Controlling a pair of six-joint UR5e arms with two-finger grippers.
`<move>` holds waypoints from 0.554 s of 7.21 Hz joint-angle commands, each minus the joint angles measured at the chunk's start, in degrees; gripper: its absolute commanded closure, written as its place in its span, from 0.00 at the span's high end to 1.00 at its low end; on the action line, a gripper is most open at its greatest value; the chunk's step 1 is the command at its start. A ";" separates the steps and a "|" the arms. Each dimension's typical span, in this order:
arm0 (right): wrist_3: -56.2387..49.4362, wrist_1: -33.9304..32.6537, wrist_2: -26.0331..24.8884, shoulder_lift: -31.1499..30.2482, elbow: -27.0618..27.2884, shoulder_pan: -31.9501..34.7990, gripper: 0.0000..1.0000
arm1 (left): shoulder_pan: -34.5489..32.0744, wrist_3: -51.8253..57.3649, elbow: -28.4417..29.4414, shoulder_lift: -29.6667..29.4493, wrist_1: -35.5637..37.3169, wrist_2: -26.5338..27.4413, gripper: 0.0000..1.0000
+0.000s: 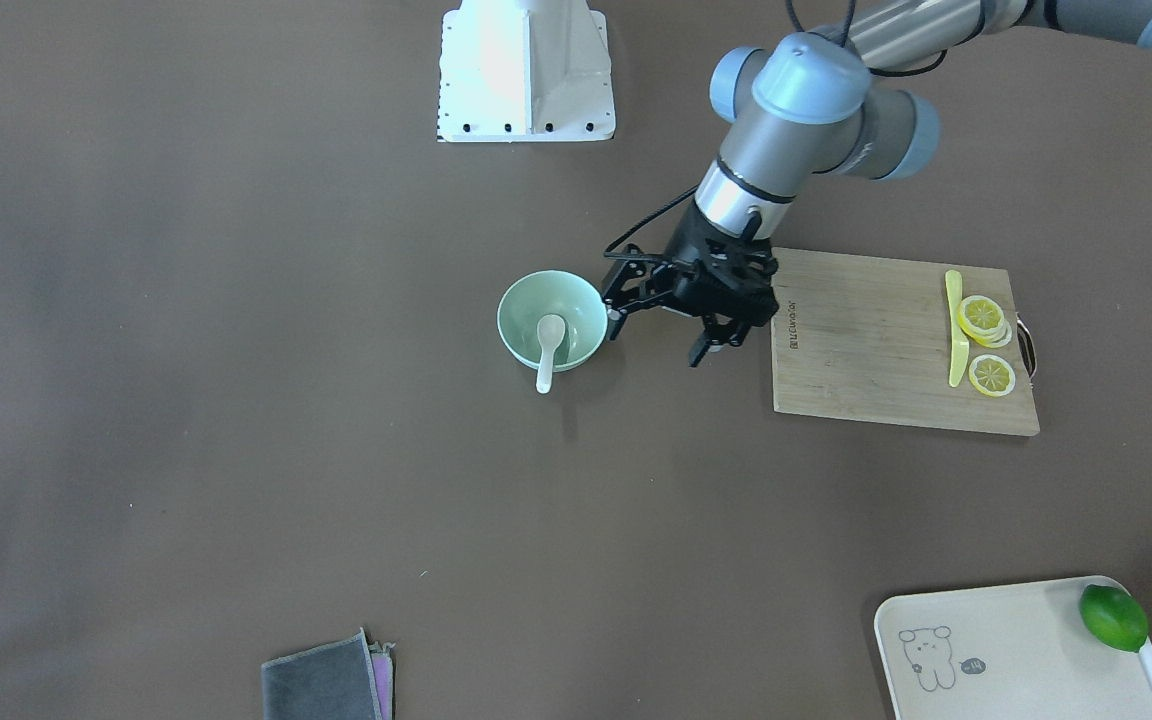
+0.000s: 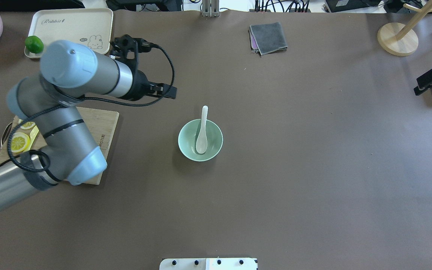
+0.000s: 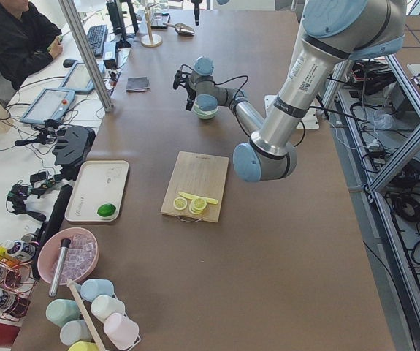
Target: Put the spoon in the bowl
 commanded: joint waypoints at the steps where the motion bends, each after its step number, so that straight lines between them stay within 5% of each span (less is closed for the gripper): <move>1: -3.69 0.01 1.14 -2.46 0.01 2.17 1.00 | -11.77 19.26 -4.12 5.52 13.16 -2.36 0.98; 4: -12.38 -0.34 1.14 -6.68 -1.14 7.43 1.00 | -39.85 40.72 0.68 17.82 13.20 -26.81 0.98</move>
